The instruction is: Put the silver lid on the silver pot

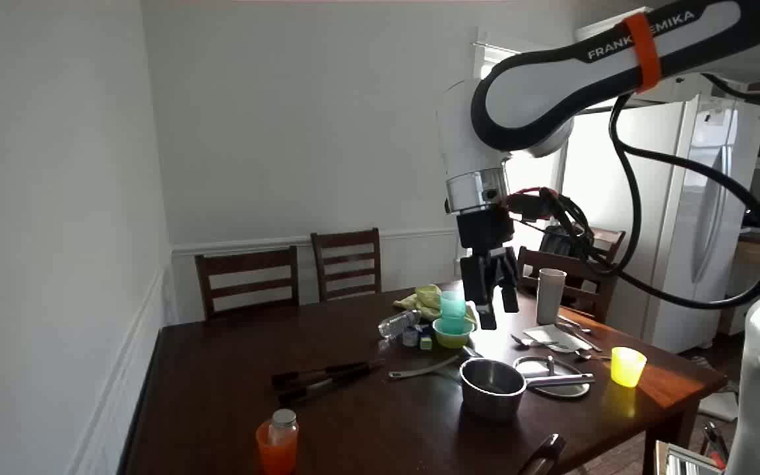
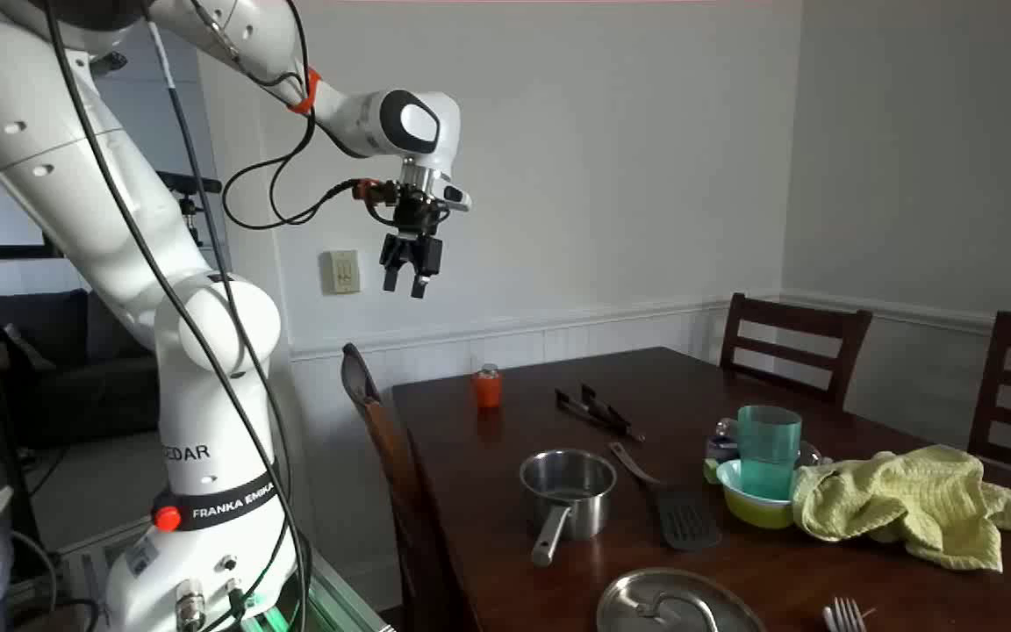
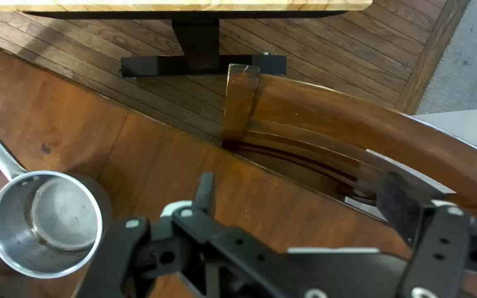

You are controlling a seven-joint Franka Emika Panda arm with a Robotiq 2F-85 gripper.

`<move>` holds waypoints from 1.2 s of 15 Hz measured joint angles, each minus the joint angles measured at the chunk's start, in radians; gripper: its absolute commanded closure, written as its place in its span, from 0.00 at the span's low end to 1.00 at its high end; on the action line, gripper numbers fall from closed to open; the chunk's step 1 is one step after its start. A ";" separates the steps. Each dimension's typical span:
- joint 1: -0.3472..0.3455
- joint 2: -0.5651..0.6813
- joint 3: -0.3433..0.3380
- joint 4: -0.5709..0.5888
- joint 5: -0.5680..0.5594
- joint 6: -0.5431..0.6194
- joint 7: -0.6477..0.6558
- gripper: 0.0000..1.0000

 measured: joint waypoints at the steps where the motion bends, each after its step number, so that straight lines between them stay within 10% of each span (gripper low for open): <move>1: 0.000 0.000 0.000 0.000 0.000 0.000 0.000 0.00; 9: -0.028 0.010 -0.008 -0.005 -0.016 0.004 0.024 0.00; 18: -0.344 0.105 -0.240 -0.103 -0.227 0.191 0.073 0.00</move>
